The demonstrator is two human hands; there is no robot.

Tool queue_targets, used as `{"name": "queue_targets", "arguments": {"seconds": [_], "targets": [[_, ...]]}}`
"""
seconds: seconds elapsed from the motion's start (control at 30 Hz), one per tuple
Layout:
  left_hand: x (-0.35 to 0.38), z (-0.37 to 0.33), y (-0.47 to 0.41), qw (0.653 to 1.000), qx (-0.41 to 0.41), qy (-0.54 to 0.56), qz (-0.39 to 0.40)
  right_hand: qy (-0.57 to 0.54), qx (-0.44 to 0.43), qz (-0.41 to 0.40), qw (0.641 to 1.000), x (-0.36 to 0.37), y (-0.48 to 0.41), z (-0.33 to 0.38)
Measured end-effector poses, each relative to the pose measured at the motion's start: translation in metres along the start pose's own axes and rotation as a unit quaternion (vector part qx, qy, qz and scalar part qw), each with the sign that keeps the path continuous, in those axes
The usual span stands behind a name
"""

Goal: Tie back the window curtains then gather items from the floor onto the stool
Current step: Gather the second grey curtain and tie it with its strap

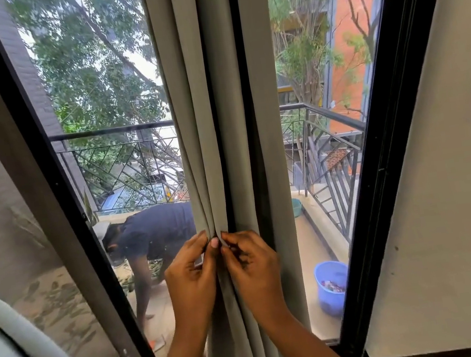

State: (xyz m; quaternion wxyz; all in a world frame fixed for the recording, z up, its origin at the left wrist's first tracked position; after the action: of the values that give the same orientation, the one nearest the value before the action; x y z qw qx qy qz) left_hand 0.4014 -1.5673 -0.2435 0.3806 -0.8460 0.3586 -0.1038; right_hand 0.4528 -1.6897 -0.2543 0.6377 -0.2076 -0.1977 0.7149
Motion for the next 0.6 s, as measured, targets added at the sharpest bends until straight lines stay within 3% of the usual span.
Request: {"name": "queue_targets", "arguments": {"seconds": [0.2,0.3,0.43,0.6], "targets": [[0.007,-0.012,-0.007,1.000,0.002,0.020,0.014,0.000,-0.010,0.023,1.000,-0.002,-0.007,-0.006],[0.004,-0.012,-0.016,1.000,0.005,-0.004,-0.016,0.021,-0.013,0.051,0.998,-0.005,-0.013,-0.007],[0.004,-0.003,-0.024,0.999,0.007,-0.040,-0.030,0.135,0.002,-0.106,0.985,-0.036,-0.040,-0.022],[0.008,0.000,-0.024,0.998,0.013,-0.051,-0.019,0.311,-0.017,-0.125,0.942,-0.027,-0.064,-0.030]]}}
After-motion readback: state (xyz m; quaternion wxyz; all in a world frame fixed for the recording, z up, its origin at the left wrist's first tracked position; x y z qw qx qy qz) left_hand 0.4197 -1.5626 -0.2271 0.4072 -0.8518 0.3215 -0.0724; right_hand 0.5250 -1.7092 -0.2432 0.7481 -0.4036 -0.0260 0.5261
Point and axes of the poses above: each hand's wrist, its own y-axis away from the middle knuckle, its own x-axis out of the palm, z = x × y, the point moved 7 cm from there along -y, towards the middle knuckle, and after that the axes turned 6 degrees about x, right-handed, at the moved point
